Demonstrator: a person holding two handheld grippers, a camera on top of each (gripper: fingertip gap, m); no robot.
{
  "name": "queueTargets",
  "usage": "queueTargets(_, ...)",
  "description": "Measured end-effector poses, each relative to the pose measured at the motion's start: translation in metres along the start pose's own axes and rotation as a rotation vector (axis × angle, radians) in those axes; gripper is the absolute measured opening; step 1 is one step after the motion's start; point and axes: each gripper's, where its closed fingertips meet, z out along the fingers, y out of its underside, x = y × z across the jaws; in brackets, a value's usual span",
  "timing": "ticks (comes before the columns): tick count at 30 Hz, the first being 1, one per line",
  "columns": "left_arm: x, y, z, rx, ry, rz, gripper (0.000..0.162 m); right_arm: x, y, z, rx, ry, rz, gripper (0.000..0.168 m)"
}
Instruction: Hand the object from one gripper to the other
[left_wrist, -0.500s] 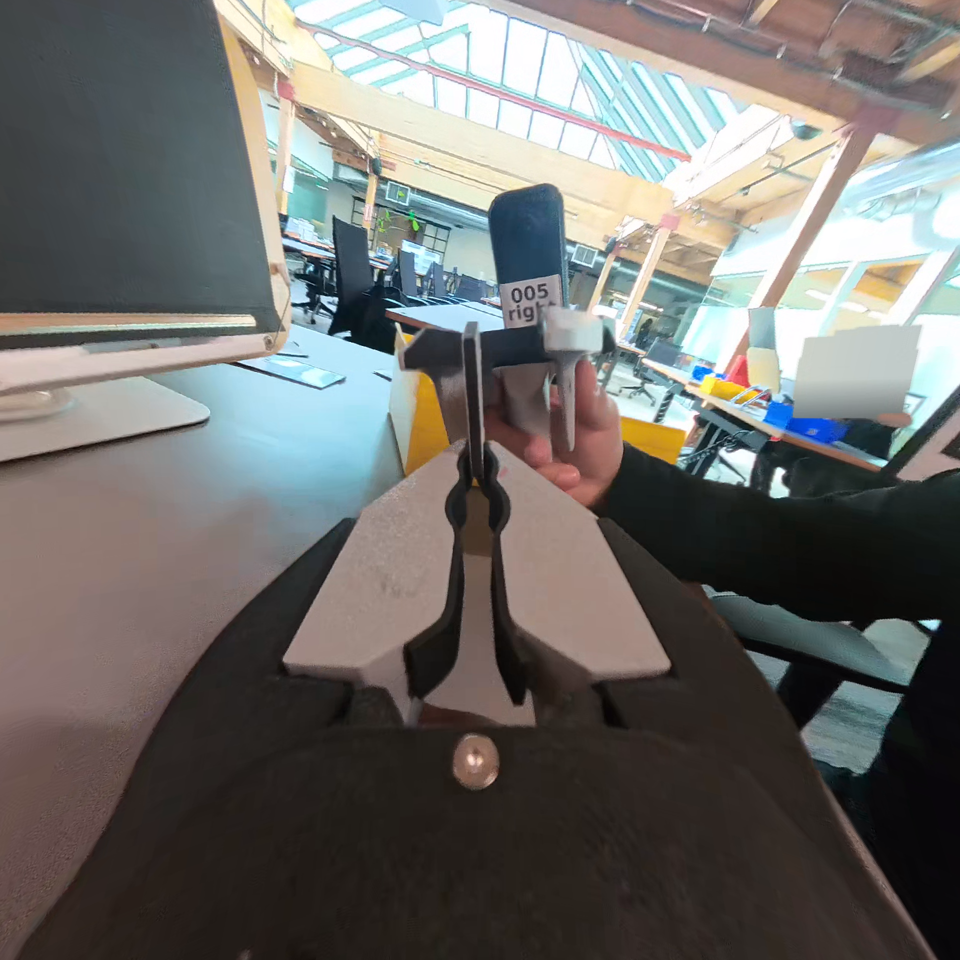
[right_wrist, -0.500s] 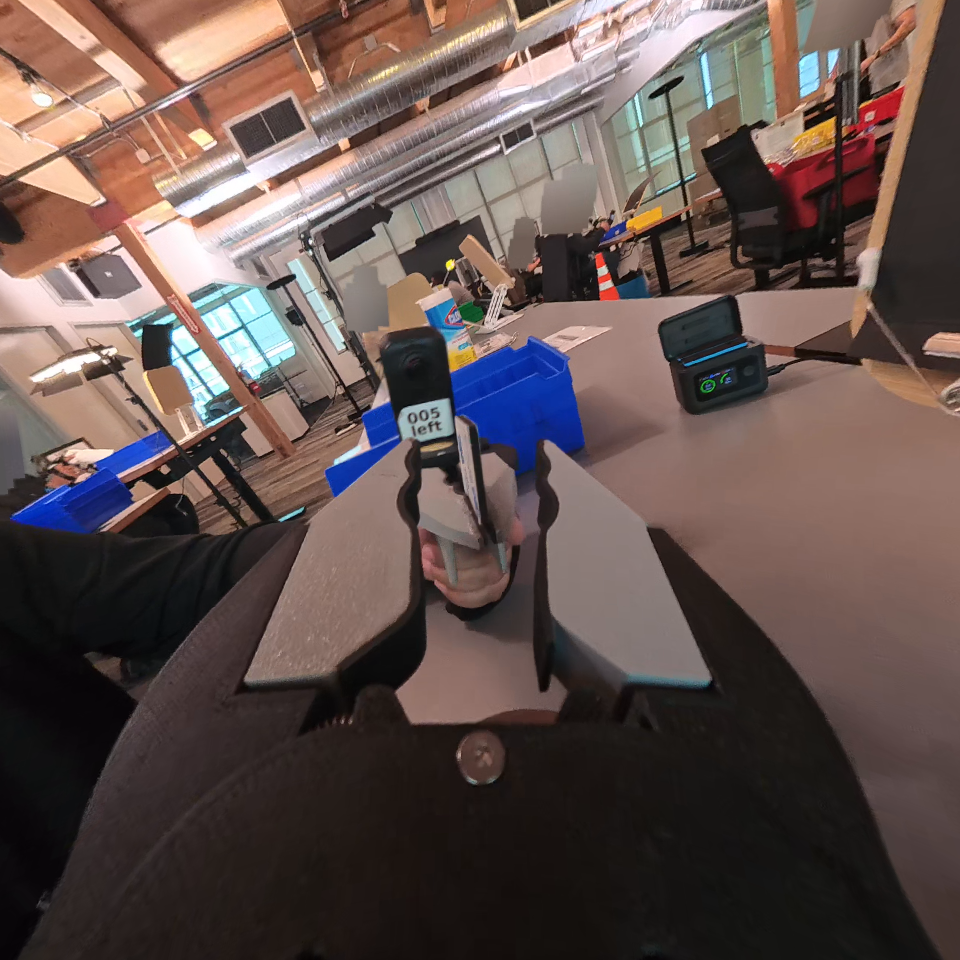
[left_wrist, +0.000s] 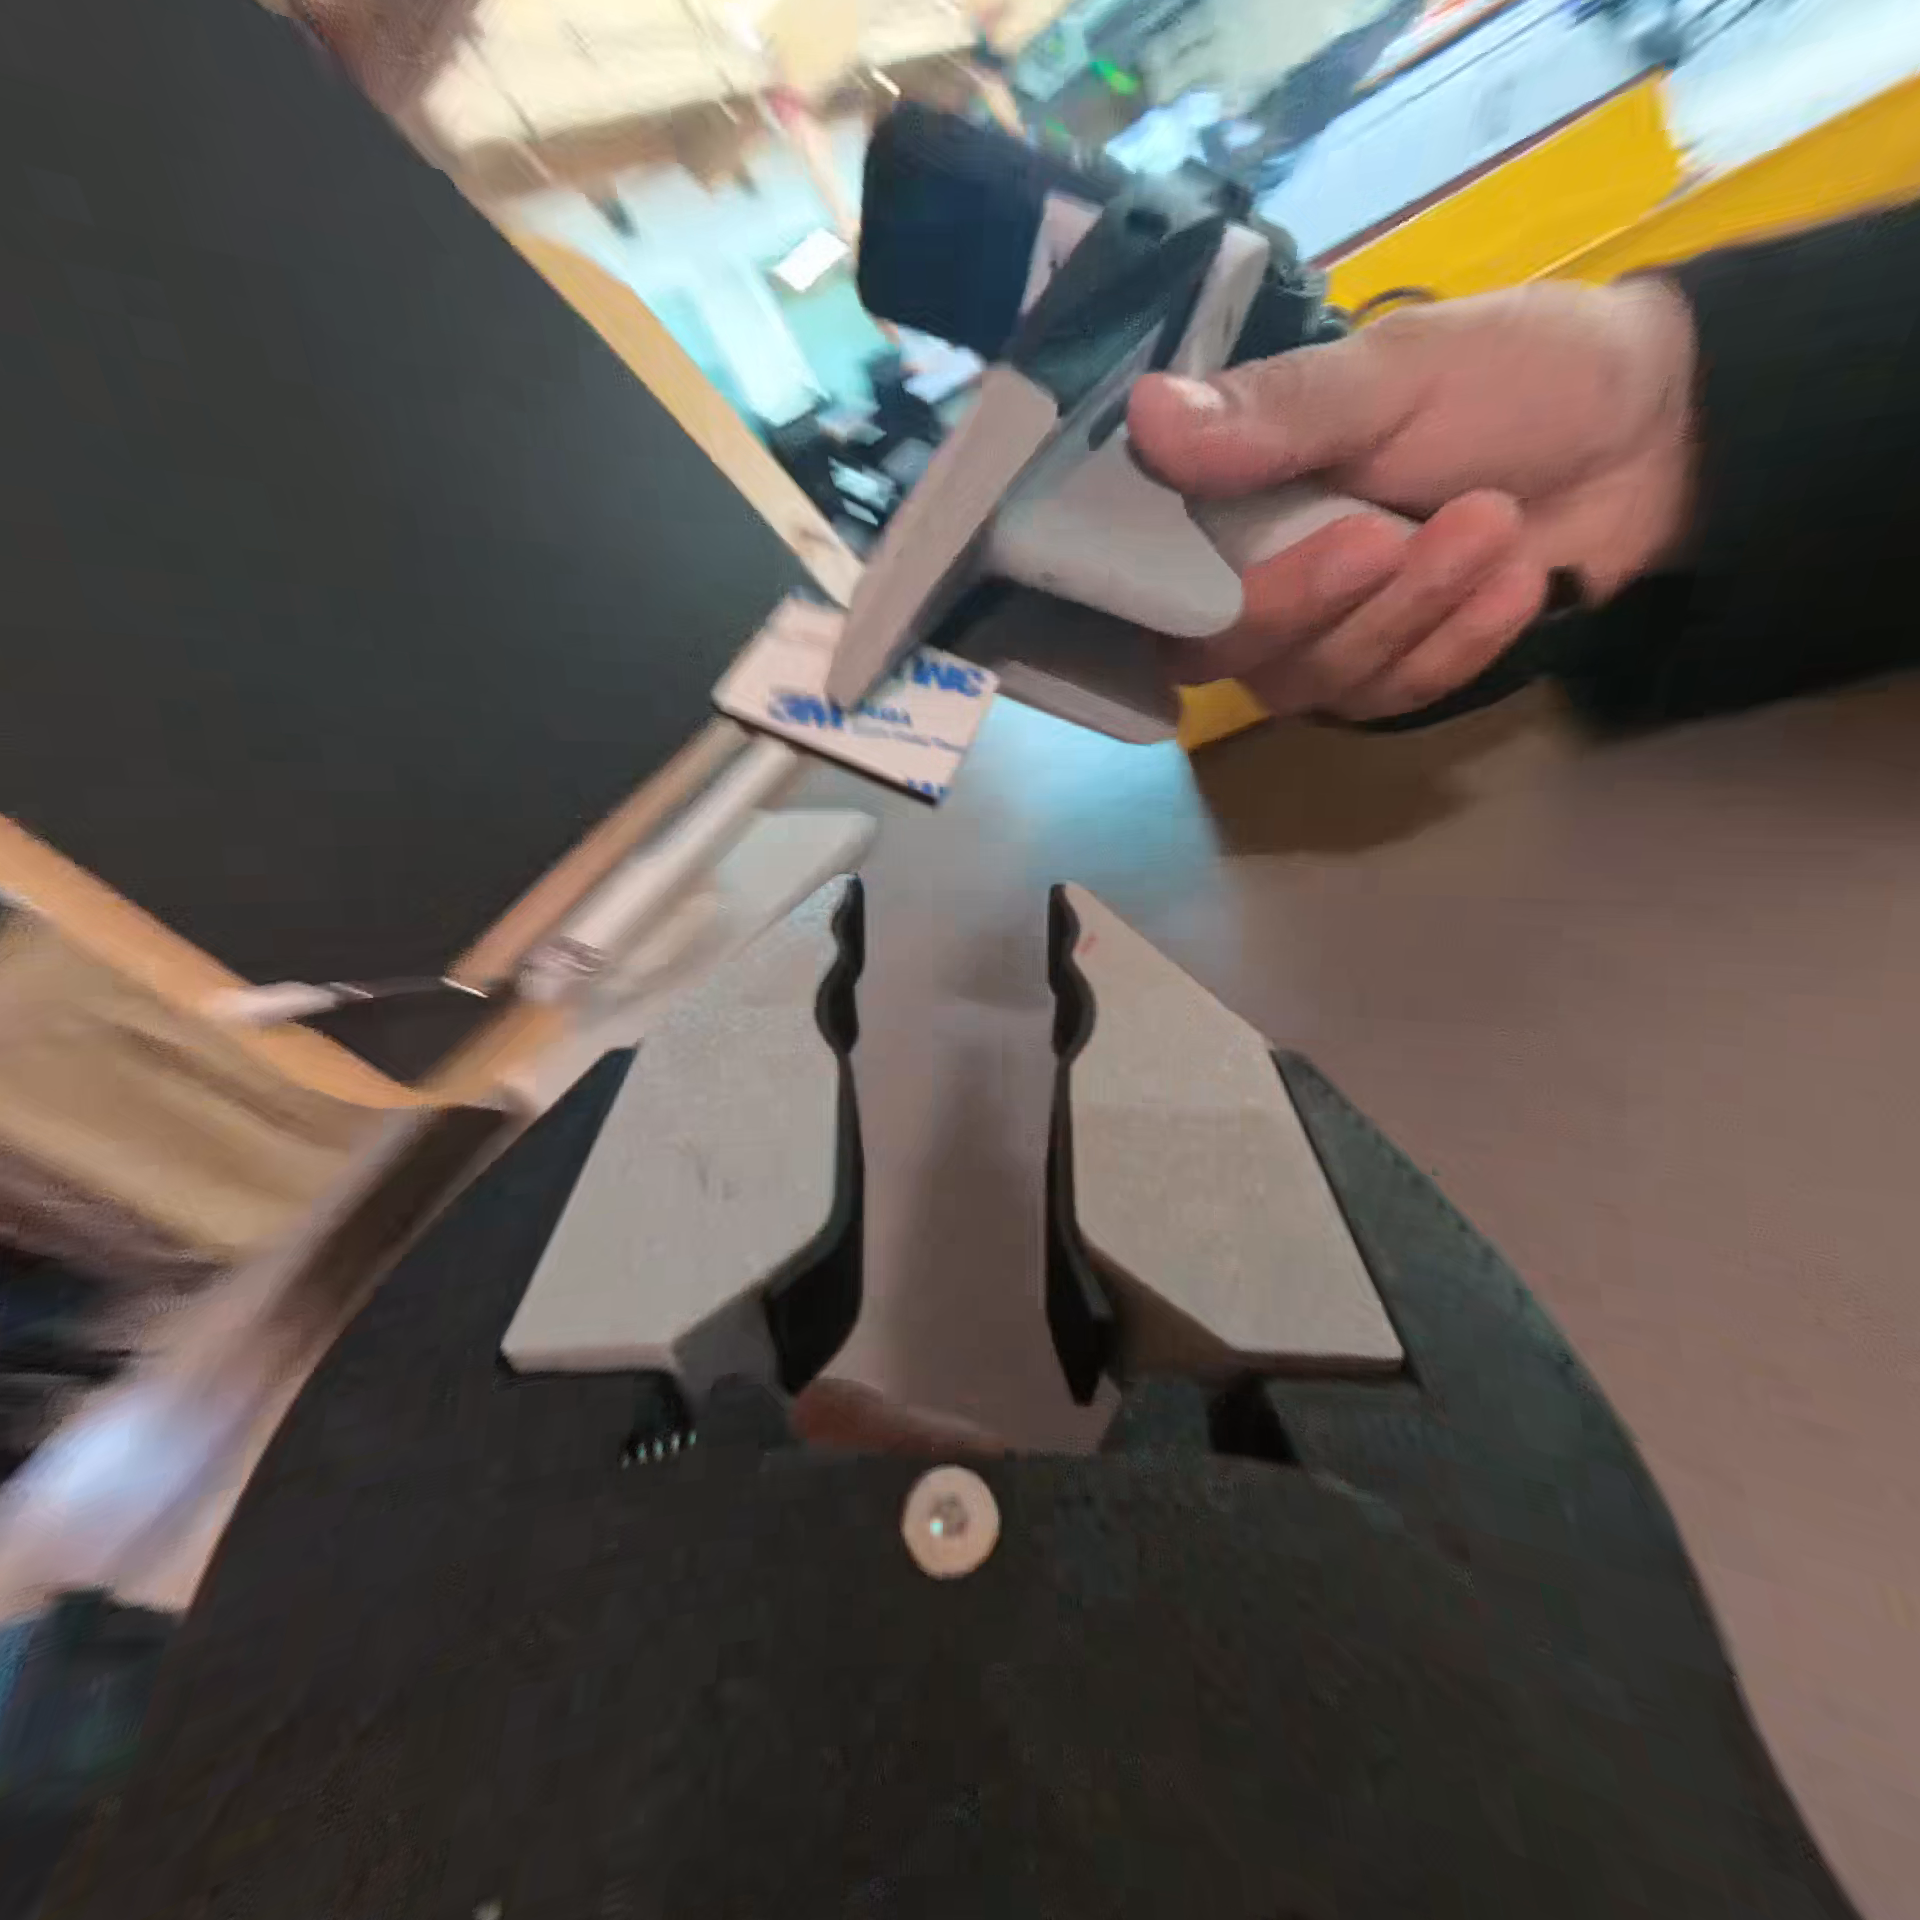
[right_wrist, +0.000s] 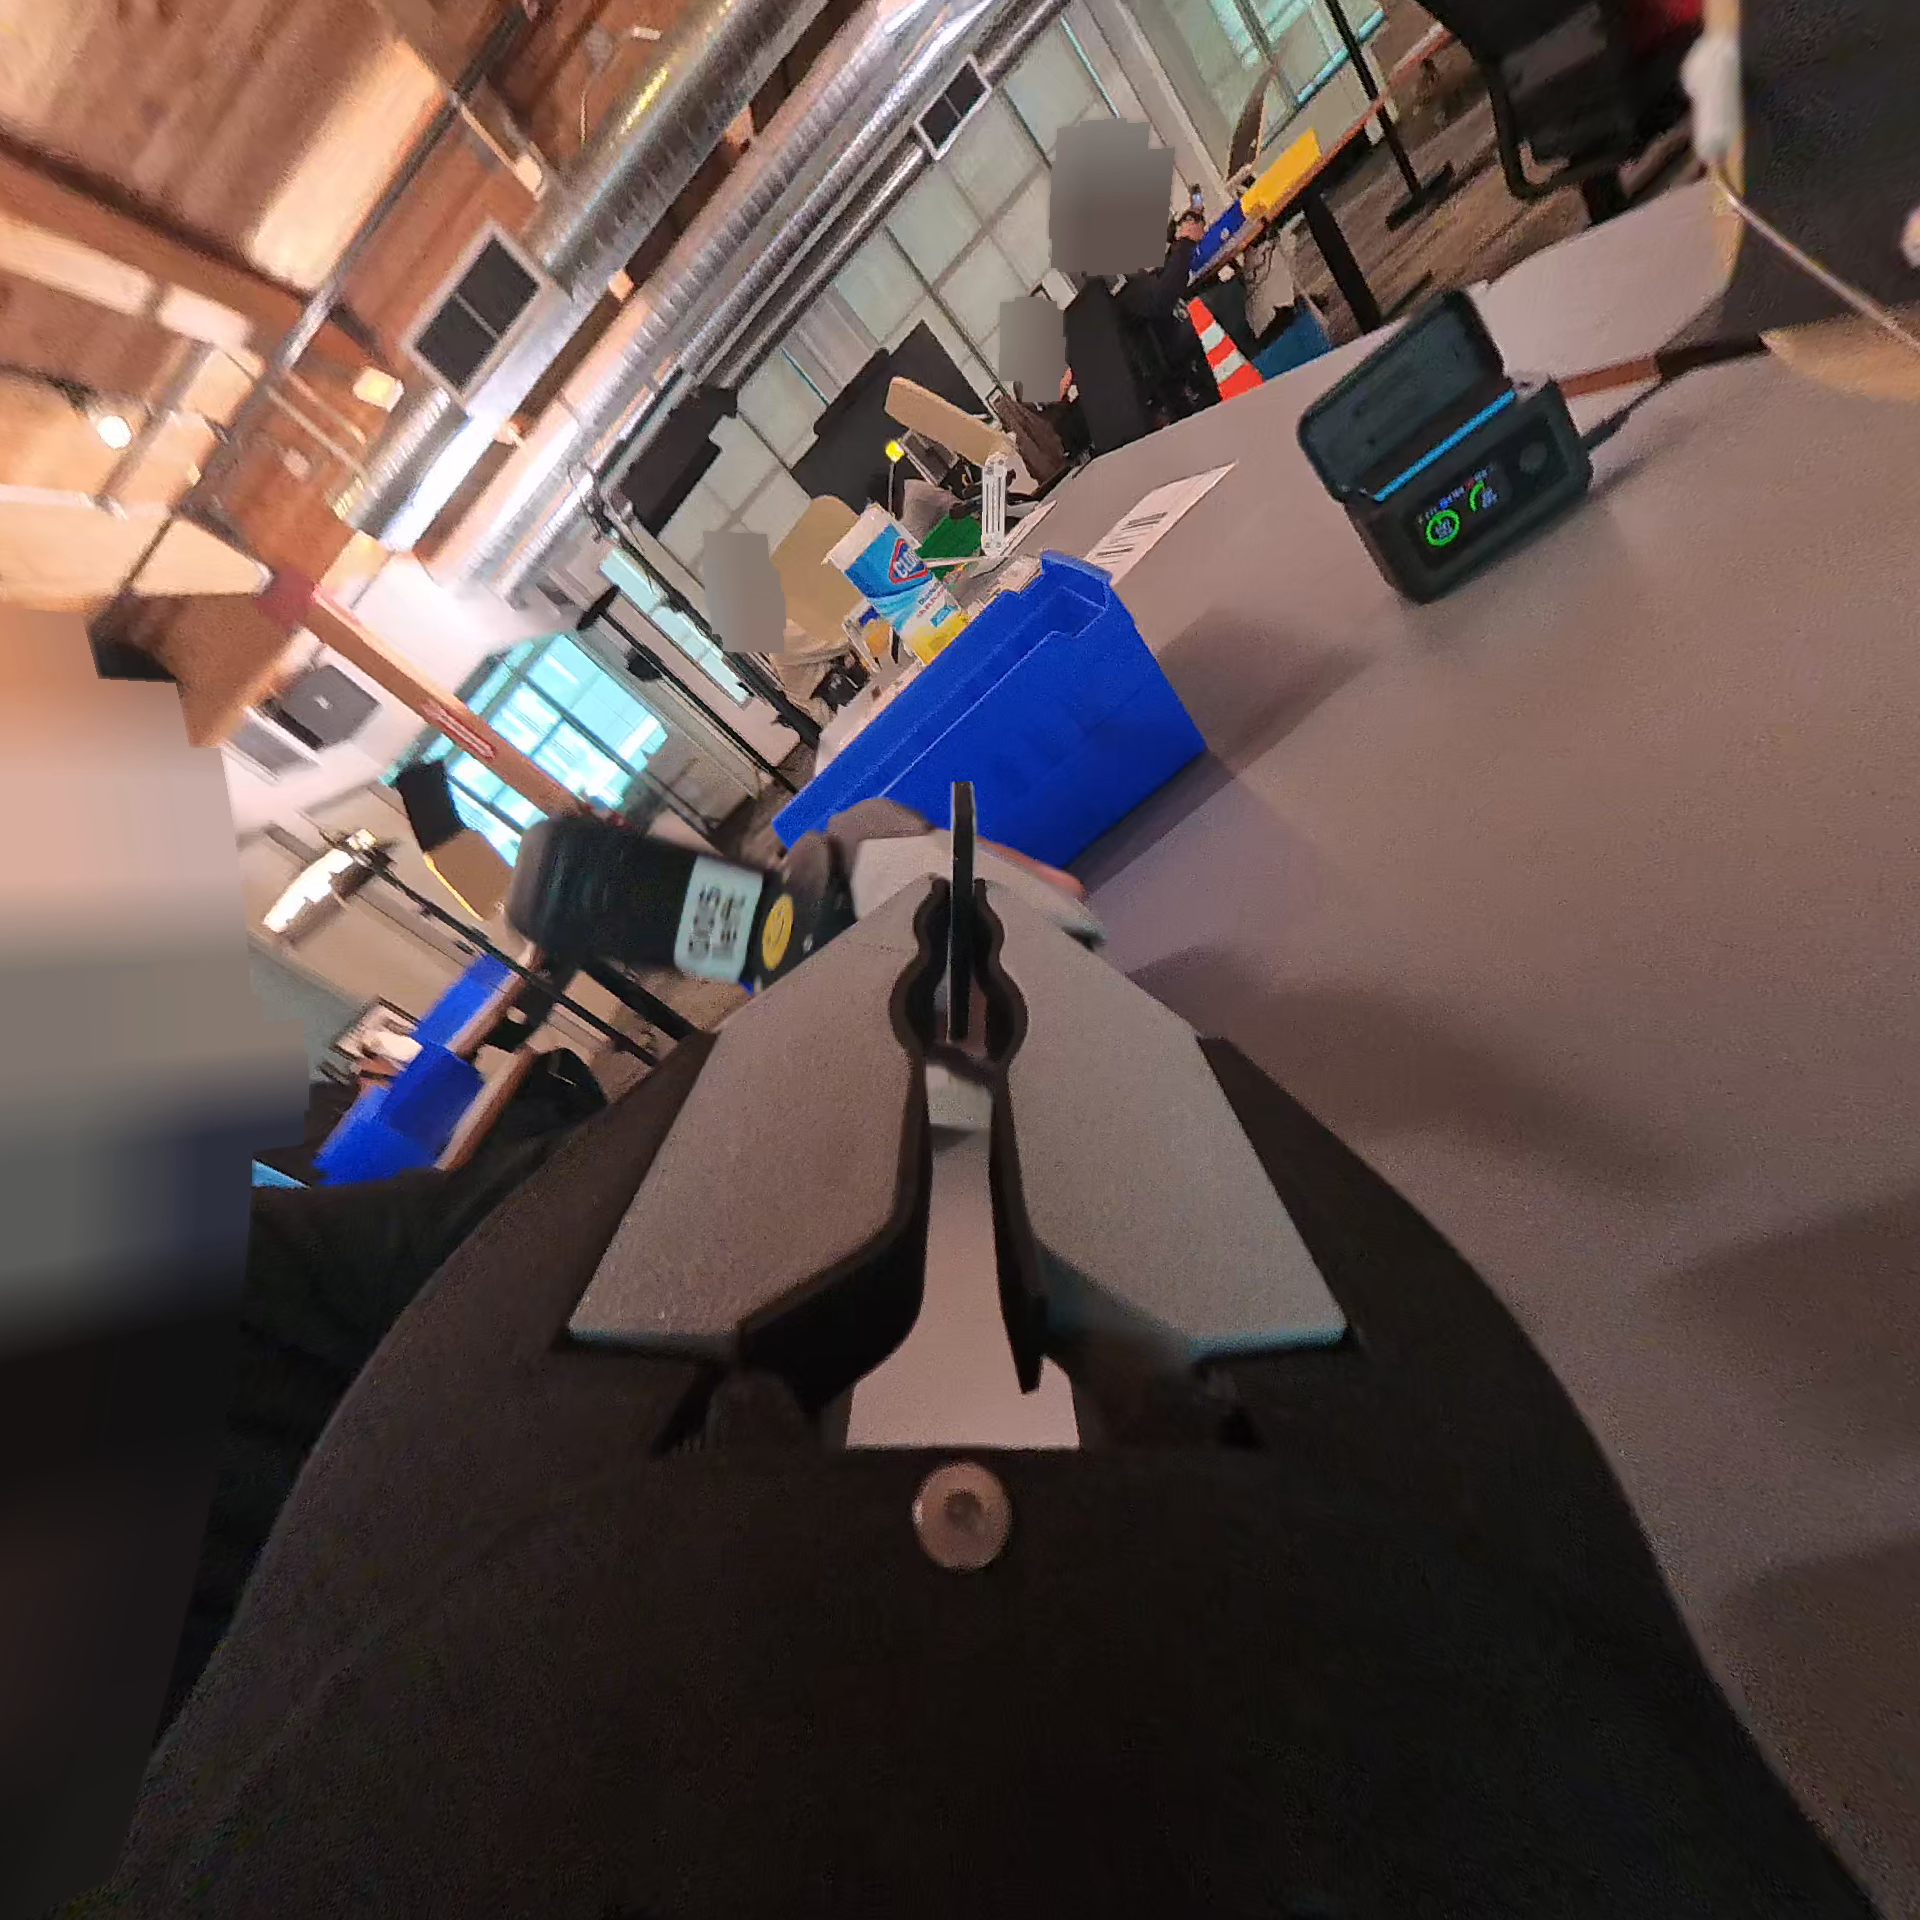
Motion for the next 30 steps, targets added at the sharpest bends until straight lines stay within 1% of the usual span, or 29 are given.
queueTargets(1,-0.003,-0.007,-0.002,0.029,-0.068,0.097,0.027,0.003,0.000,-0.001,-0.001,0.001,0.043,0.000)
queueTargets(3,-0.005,-0.010,-0.001,0.014,-0.141,0.245,0.031,0.009,0.000,-0.003,-0.005,0.017,0.104,0.000)
queueTargets(5,-0.003,-0.003,0.002,-0.033,-0.191,0.424,0.032,0.013,0.002,-0.004,-0.011,0.031,0.146,0.000)
queueTargets(7,-0.003,0.000,0.004,-0.058,-0.233,0.541,0.032,0.014,0.003,-0.004,-0.012,0.021,0.185,0.000)
queueTargets(10,-0.015,-0.010,0.001,-0.047,-0.342,0.641,0.032,0.013,0.009,-0.001,-0.038,0.000,0.258,0.000)
queueTargets(13,-0.014,-0.013,0.000,-0.037,-0.357,0.691,0.027,0.011,0.014,0.003,-0.060,-0.015,0.294,0.000)
queueTargets(15,-0.013,-0.015,0.000,-0.030,-0.366,0.725,0.019,0.009,0.015,0.005,-0.060,-0.037,0.316,0.000)
queueTargets(16,-0.014,-0.016,0.000,-0.033,-0.369,0.731,0.016,0.008,0.015,0.005,-0.055,-0.043,0.323,0.004)
queueTargets(18,-0.015,-0.017,0.000,-0.036,-0.365,0.703,0.013,0.007,0.013,0.005,-0.047,-0.048,0.322,0.010)
queueTargets(20,-0.016,-0.017,0.000,-0.025,-0.334,0.591,0.006,0.006,0.011,0.003,-0.038,-0.053,0.270,0.017)
queueTargets(22,-0.017,-0.016,-0.001,-0.006,-0.300,0.471,0.001,0.004,0.009,0.002,-0.040,-0.034,0.165,0.024)
queueTargets(23,-0.017,-0.014,-0.001,-0.001,-0.271,0.411,0.001,0.005,0.008,0.001,-0.040,-0.008,0.104,0.031)
queueTargets(26,-0.018,-0.016,-0.003,0.043,-0.216,0.255,0.002,0.005,0.008,0.000,-0.053,0.050,-0.063,0.035)
queueTargets(29,-0.018,-0.023,-0.005,0.098,-0.164,0.111,0.004,-0.001,0.006,0.000,-0.053,0.038,-0.120,0.036)
queueTargets(30,-0.018,-0.026,-0.006,0.117,-0.144,0.066,0.004,-0.003,0.006,-0.001,-0.056,0.032,-0.141,0.043)
